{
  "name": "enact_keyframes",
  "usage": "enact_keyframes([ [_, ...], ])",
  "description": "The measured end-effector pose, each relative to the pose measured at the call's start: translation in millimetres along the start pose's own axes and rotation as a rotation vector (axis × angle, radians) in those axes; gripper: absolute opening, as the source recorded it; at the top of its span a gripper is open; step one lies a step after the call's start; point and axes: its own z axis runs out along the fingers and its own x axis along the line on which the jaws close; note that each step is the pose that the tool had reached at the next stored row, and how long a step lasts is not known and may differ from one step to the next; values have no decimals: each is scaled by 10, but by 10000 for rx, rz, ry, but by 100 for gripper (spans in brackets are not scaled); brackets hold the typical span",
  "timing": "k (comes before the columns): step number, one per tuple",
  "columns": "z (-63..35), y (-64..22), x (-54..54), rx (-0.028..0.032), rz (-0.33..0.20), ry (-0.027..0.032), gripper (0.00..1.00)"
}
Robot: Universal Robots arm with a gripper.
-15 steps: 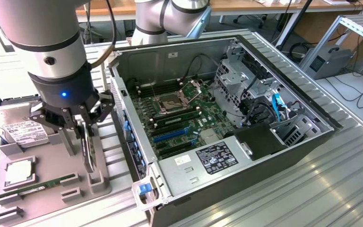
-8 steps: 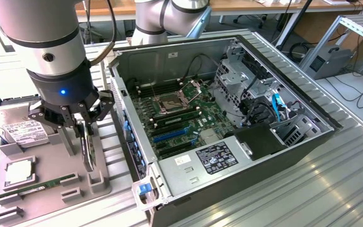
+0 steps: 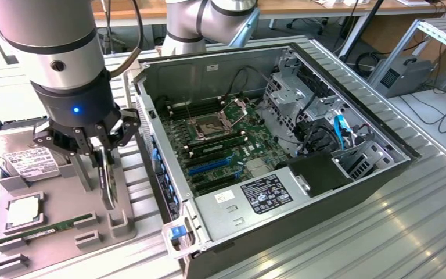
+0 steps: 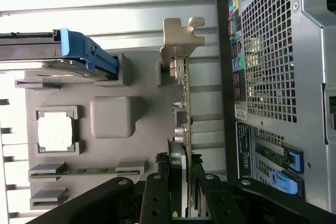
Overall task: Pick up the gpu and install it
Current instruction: 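Pick up the gpu and move the gpu toward the slot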
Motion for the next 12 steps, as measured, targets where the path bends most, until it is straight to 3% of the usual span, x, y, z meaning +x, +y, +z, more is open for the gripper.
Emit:
enact_keyframes([
  [12, -58, 3, -1, 0, 0, 0, 27],
])
